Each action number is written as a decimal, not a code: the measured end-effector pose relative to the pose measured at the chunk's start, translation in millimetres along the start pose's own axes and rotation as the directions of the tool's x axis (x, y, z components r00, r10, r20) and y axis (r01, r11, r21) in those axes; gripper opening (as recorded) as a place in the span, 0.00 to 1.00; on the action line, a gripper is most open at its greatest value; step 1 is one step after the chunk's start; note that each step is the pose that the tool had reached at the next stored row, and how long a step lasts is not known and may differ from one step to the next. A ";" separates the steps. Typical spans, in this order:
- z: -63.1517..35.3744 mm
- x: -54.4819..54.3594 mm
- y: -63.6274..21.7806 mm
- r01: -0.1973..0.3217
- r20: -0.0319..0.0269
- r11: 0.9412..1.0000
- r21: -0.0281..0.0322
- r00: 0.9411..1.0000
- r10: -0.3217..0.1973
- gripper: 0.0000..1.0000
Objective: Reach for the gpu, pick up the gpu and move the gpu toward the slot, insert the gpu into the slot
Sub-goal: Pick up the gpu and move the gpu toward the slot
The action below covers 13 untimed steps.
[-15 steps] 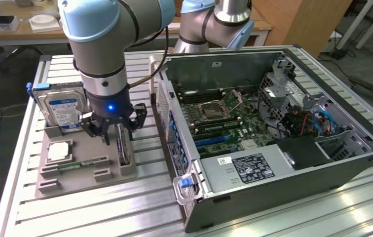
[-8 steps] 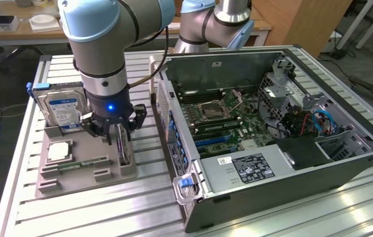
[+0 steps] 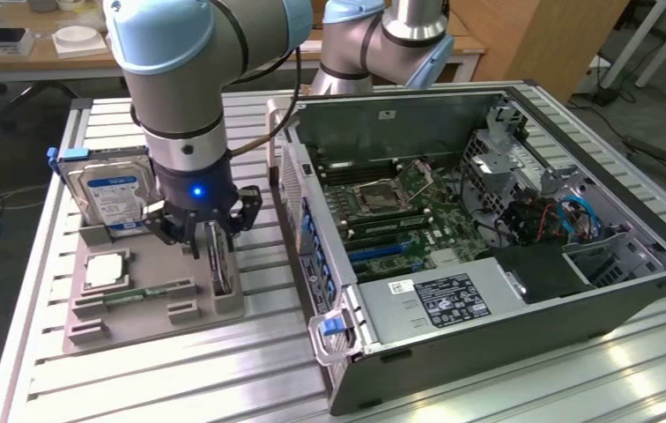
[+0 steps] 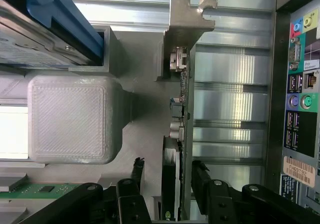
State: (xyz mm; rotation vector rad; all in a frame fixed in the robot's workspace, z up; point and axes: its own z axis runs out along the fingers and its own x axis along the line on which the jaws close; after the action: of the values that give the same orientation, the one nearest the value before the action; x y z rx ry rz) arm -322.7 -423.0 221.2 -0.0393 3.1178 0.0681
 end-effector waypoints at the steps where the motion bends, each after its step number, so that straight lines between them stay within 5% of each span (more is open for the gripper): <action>1: -1.0 0.0 0.0 0.000 0.000 1.000 0.000 1.000 0.000 0.51; 13: -2.6 0.0 0.1 0.000 0.000 1.000 0.000 1.000 0.000 0.42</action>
State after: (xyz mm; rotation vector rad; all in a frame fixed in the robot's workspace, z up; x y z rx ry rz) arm -322.7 -423.1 223.8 -0.0394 3.1178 0.0680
